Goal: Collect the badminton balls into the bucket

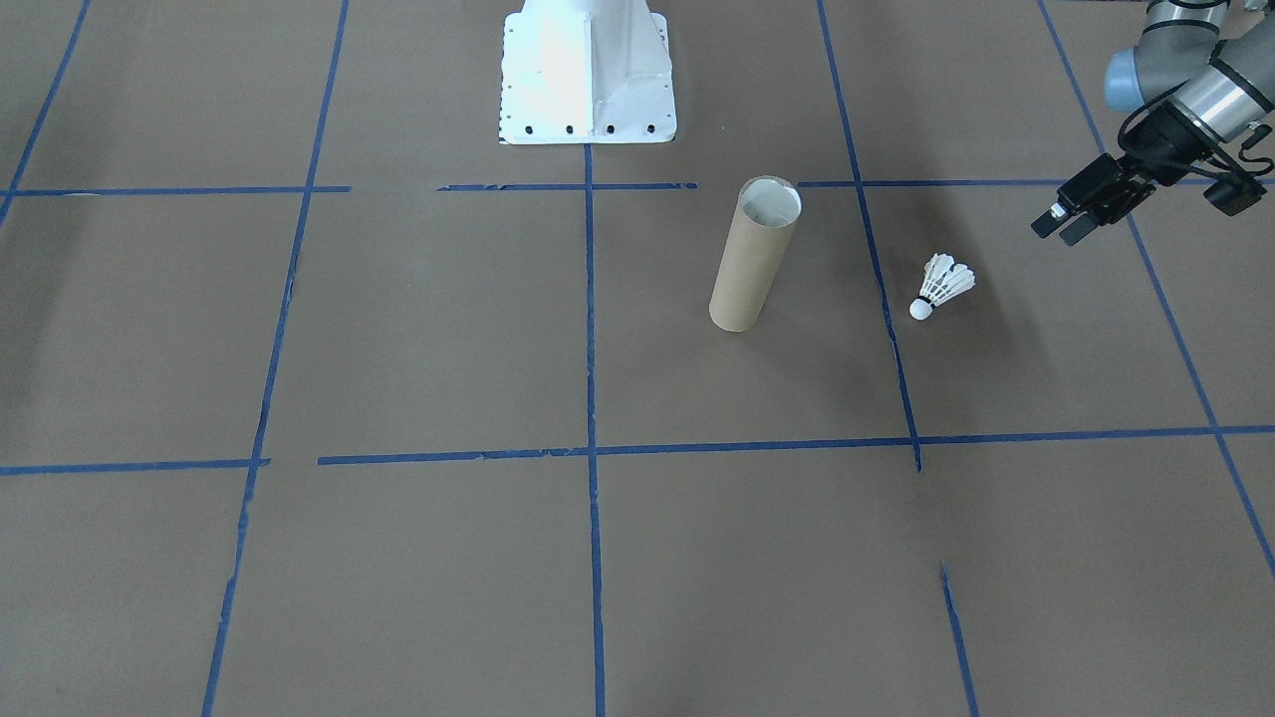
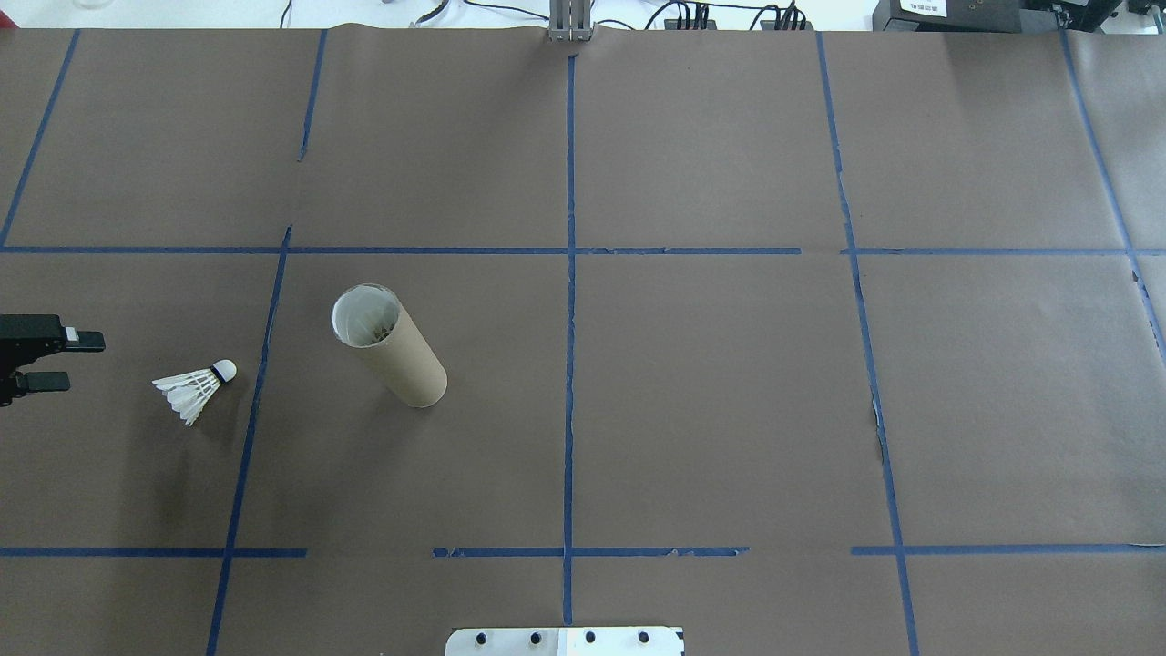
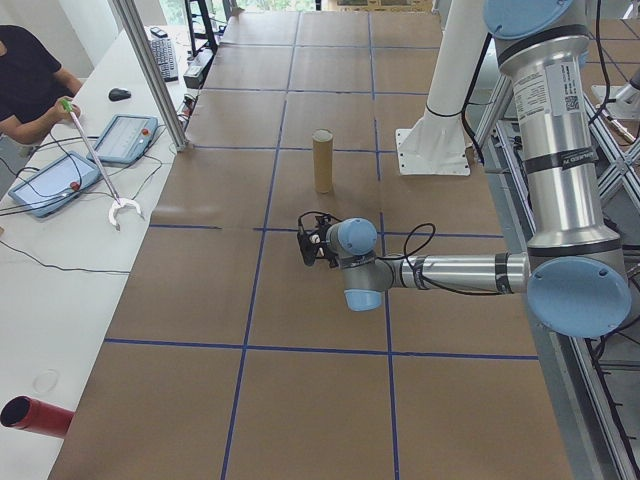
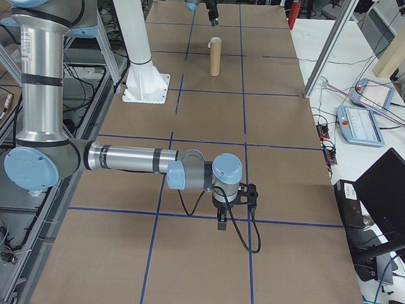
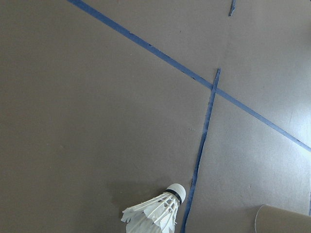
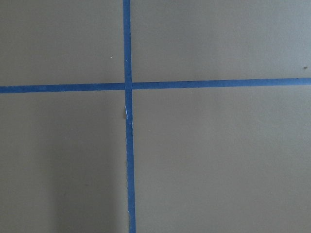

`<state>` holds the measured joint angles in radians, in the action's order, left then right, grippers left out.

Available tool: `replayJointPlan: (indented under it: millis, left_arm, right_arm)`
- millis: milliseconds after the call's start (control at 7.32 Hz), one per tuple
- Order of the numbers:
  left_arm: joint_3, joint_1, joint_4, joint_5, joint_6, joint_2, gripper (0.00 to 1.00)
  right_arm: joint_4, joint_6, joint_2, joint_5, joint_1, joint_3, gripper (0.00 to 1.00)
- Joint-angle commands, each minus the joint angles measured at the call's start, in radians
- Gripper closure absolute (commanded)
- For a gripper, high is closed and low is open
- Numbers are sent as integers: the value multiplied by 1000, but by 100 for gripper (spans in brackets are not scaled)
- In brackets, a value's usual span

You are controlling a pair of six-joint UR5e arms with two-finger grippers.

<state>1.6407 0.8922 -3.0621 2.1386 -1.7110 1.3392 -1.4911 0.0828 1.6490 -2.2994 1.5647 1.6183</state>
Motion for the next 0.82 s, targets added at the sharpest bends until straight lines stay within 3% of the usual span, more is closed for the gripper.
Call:
replayJointPlan:
  millis: [0,410,683]
  left_arm:
    - [7,-102,-26,-112,-148,0,0]
    - [-1,-162,-18,-190,-219,14,0]
    - [-37,-174,-12,-201,-256,40,0]
  right_arm:
    - [0,0,0,0,0,0,0]
    - [0,0,0,0,0,0,0]
    - [-1,0,0,0,0,0,0]
